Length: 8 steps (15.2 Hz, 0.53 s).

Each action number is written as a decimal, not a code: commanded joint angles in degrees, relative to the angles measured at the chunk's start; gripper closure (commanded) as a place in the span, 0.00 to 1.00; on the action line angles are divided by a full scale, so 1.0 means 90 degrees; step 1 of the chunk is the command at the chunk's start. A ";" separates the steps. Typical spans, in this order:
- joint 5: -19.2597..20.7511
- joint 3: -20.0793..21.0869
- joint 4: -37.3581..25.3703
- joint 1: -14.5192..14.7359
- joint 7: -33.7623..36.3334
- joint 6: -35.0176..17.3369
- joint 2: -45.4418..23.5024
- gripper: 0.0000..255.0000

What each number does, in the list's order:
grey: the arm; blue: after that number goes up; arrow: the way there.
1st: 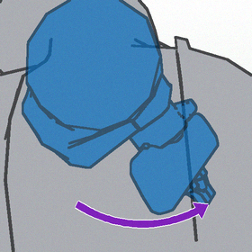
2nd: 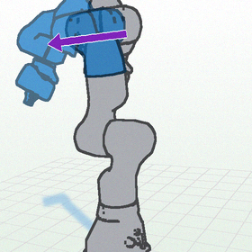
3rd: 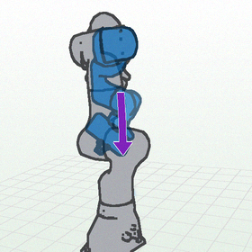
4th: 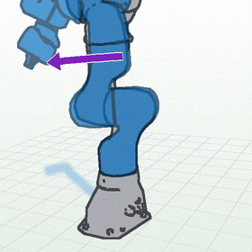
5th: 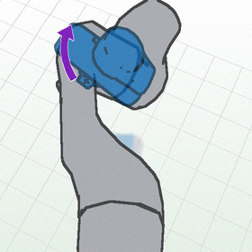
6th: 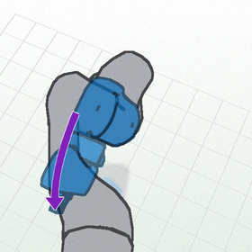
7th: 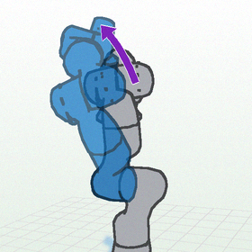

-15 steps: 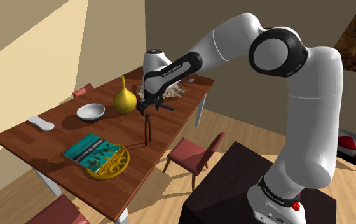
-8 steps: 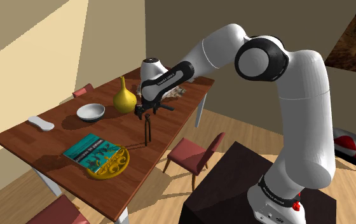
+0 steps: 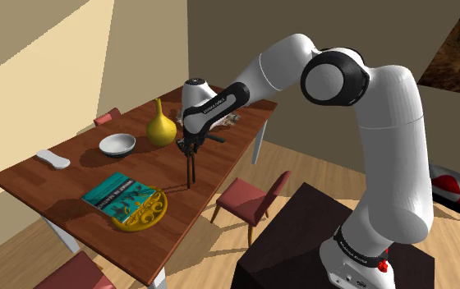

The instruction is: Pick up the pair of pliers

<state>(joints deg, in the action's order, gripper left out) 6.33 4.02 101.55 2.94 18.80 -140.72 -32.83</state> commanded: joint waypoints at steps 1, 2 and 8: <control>0.0000 0.0001 0.0002 0.0001 0.0000 -0.0001 -0.0001 1.00; 0.0000 0.0001 0.0004 0.0000 0.0000 -0.0002 0.0000 1.00; -0.0023 0.0017 -0.0012 -0.0011 -0.0021 0.0173 0.0159 1.00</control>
<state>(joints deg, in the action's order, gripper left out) 6.19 4.12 101.40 2.86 18.64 -139.69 -31.96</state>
